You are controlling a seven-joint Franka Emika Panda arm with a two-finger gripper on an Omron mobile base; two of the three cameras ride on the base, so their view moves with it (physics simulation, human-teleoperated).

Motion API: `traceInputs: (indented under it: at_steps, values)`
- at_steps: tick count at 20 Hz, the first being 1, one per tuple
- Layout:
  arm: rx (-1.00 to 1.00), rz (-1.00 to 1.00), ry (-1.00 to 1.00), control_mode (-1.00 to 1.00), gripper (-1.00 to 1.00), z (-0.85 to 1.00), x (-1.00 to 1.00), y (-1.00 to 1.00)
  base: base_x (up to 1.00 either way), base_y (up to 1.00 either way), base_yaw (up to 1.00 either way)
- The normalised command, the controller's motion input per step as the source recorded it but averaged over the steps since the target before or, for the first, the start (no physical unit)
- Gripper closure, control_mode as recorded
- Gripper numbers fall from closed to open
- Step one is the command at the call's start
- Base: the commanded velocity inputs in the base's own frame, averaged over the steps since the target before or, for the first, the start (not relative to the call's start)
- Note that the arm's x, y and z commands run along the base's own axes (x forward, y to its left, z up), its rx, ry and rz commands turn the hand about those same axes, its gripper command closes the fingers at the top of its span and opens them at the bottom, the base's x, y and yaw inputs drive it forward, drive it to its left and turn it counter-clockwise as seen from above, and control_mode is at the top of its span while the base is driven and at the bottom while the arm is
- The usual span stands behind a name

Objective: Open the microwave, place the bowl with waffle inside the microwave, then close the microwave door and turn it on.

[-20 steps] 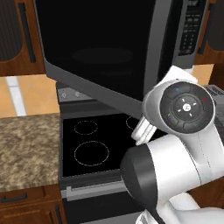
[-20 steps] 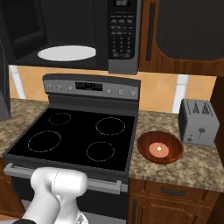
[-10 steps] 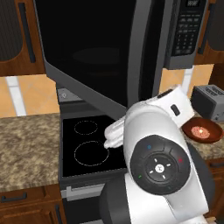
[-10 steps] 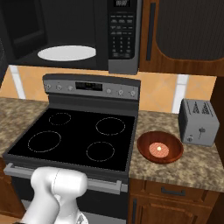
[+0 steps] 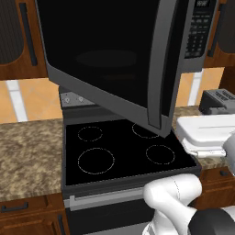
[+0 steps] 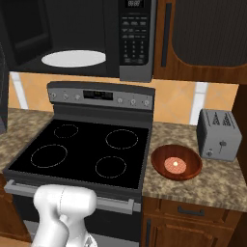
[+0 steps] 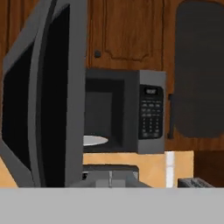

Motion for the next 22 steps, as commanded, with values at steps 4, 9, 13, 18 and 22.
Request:
traceInputs:
  at_steps: [4,9,13,18,22]
  values:
    - [0.49,0.0,-0.32,-1.0,1.0,0.98,-0.99,-1.0,0.0,0.0,0.0]
    - [0.57,0.15,0.05,-1.0,1.0,0.3,-0.25,-1.0,0.0,0.0,0.0]
    - [0.5,0.4,0.23,-1.0,1.0,-0.4,0.33,-0.63,0.0,0.0,0.0]
    - [0.43,0.54,0.42,-1.0,1.0,-0.62,0.85,-0.03,0.0,0.0,0.0]
    - [0.32,0.39,0.41,-1.0,1.0,-0.39,0.92,0.23,0.0,0.0,0.0]
